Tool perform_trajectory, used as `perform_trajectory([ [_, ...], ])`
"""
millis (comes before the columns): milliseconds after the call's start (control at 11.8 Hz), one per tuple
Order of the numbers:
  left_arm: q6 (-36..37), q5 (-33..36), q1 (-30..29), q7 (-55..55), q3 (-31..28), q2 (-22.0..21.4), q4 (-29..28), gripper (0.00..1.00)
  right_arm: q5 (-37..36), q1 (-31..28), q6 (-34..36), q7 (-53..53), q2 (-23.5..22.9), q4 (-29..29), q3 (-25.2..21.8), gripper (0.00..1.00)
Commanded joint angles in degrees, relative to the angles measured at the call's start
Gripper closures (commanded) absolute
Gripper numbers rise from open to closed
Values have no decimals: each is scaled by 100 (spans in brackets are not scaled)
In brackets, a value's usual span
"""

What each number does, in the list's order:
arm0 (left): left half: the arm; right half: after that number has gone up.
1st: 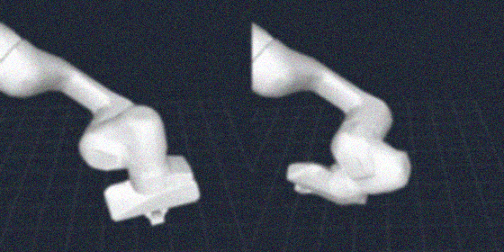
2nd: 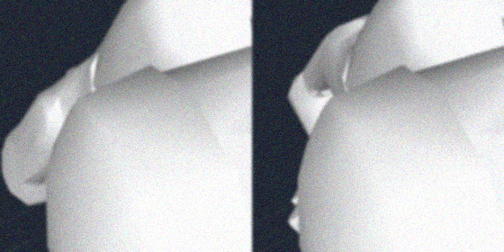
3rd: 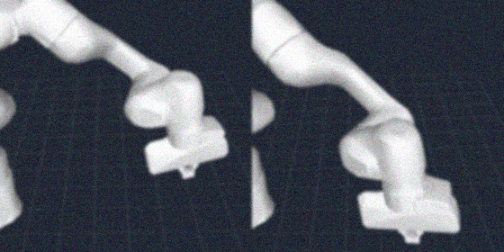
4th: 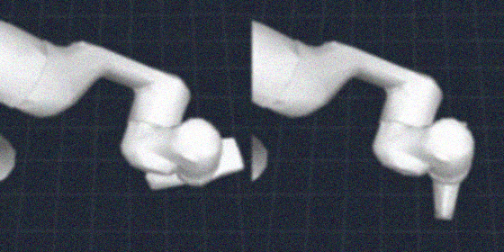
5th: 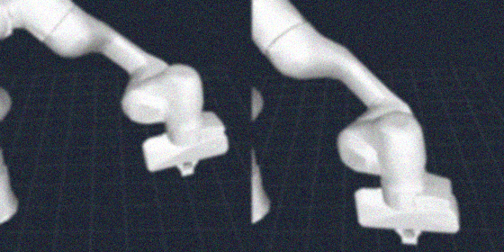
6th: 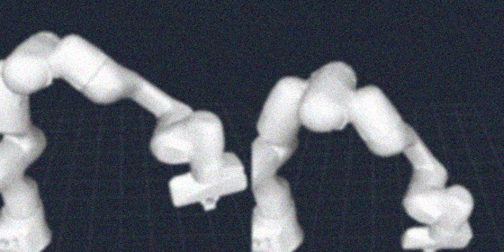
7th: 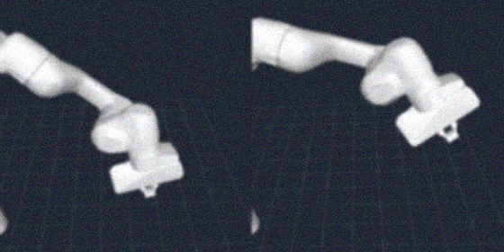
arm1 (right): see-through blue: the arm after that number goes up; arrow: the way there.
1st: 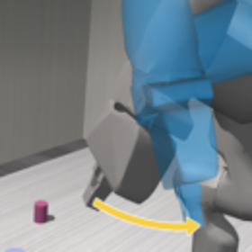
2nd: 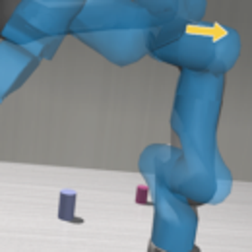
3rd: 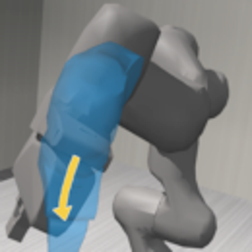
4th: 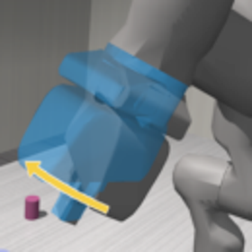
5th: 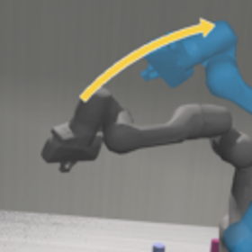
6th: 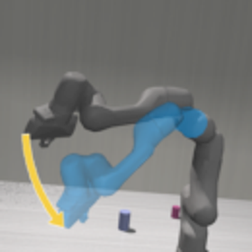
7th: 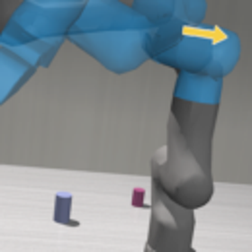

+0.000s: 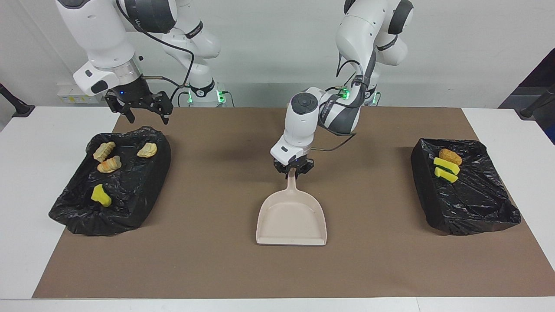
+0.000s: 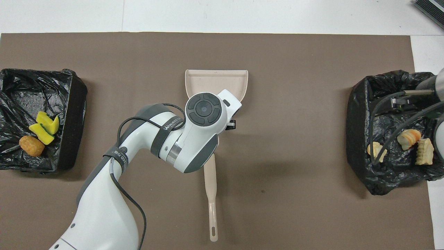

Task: Sweep and dump trash in bin
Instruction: 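Open the left gripper off the dustpan handle and withdraw it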

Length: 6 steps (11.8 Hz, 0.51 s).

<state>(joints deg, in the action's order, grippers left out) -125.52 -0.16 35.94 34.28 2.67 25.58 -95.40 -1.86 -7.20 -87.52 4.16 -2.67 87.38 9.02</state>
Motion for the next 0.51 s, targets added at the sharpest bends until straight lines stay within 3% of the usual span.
perform_trajectory([
  [0,-52,34,-8,8,-82,-88,-128,0,99,-72,95,94,-5,-54,38,0],
  [423,588,43,-614,-96,-109,-668,-102,0,99,-72,104,94,-5,-54,38,0],
])
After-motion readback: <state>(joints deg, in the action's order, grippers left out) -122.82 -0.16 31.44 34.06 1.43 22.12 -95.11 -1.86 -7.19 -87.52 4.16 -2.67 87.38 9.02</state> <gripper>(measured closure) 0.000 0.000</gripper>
